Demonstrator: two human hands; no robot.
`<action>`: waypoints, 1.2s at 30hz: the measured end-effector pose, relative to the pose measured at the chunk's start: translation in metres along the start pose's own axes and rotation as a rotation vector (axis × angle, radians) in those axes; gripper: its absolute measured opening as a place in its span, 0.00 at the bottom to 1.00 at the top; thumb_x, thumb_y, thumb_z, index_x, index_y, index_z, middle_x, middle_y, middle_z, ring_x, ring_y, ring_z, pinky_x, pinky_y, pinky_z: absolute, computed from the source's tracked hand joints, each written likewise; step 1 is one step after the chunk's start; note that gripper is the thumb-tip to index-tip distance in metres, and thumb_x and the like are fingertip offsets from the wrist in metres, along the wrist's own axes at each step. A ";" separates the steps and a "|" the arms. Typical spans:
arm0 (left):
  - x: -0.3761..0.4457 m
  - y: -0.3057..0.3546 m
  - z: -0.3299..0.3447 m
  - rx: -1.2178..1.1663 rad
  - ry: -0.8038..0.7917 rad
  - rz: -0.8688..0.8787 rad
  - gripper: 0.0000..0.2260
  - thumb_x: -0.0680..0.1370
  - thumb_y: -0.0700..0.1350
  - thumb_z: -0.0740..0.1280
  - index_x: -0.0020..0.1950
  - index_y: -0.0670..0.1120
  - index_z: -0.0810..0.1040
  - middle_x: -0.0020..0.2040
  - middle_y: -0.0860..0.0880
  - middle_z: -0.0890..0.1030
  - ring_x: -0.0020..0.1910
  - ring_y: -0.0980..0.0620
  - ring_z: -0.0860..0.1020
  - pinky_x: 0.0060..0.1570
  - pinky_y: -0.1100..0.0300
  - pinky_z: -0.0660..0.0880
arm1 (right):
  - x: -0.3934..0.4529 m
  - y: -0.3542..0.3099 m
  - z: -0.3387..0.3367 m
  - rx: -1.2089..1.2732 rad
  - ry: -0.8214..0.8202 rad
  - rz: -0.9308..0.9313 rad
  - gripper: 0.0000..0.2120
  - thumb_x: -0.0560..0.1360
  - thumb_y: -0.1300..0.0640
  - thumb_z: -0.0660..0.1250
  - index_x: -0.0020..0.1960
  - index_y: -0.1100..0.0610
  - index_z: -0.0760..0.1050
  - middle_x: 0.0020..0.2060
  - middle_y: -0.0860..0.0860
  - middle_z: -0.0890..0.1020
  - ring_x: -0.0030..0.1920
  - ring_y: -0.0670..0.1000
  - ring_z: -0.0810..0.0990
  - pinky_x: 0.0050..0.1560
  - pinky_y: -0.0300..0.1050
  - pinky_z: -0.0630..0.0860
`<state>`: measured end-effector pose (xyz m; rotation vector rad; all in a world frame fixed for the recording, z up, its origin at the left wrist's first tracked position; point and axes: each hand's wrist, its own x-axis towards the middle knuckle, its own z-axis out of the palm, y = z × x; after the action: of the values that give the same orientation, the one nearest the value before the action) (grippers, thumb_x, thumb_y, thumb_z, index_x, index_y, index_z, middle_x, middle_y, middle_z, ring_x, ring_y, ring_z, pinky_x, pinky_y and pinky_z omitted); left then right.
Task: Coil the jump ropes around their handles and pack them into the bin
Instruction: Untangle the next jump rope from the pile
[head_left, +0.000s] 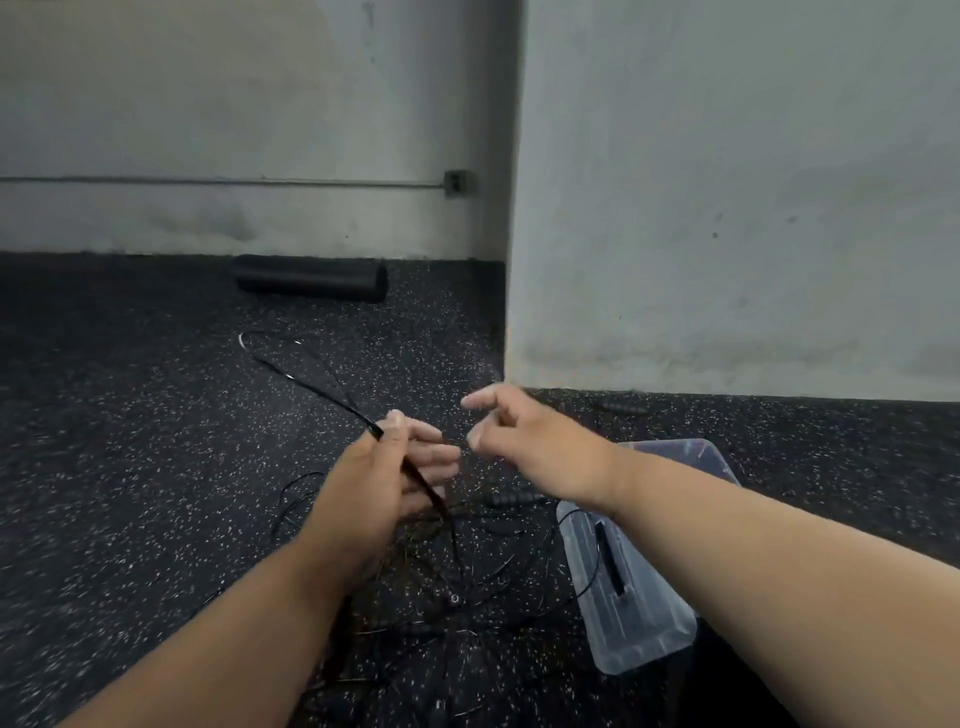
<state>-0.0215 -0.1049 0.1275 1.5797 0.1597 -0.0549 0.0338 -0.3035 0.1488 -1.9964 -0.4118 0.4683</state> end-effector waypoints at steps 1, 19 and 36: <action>0.001 0.004 -0.002 -0.088 0.011 -0.002 0.23 0.88 0.56 0.51 0.60 0.41 0.78 0.52 0.40 0.87 0.54 0.43 0.87 0.57 0.41 0.81 | 0.003 0.008 0.010 -0.090 -0.139 0.066 0.20 0.79 0.51 0.70 0.70 0.45 0.70 0.50 0.47 0.82 0.41 0.47 0.77 0.43 0.49 0.73; 0.041 -0.043 -0.022 0.246 -0.319 -0.194 0.25 0.73 0.41 0.68 0.63 0.66 0.80 0.72 0.55 0.77 0.67 0.60 0.76 0.63 0.53 0.73 | 0.019 -0.026 0.015 0.153 0.165 -0.112 0.13 0.87 0.51 0.58 0.51 0.54 0.79 0.43 0.58 0.88 0.41 0.58 0.87 0.47 0.55 0.82; -0.001 0.032 -0.001 -0.263 0.007 -0.006 0.18 0.87 0.53 0.54 0.56 0.41 0.76 0.46 0.37 0.85 0.51 0.39 0.86 0.54 0.44 0.84 | 0.008 0.007 0.019 0.134 -0.198 0.050 0.16 0.82 0.46 0.63 0.67 0.47 0.77 0.58 0.46 0.84 0.60 0.50 0.81 0.68 0.55 0.73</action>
<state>-0.0181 -0.1041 0.1594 1.3169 0.1706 -0.0316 0.0325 -0.2884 0.1333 -1.8412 -0.4417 0.7109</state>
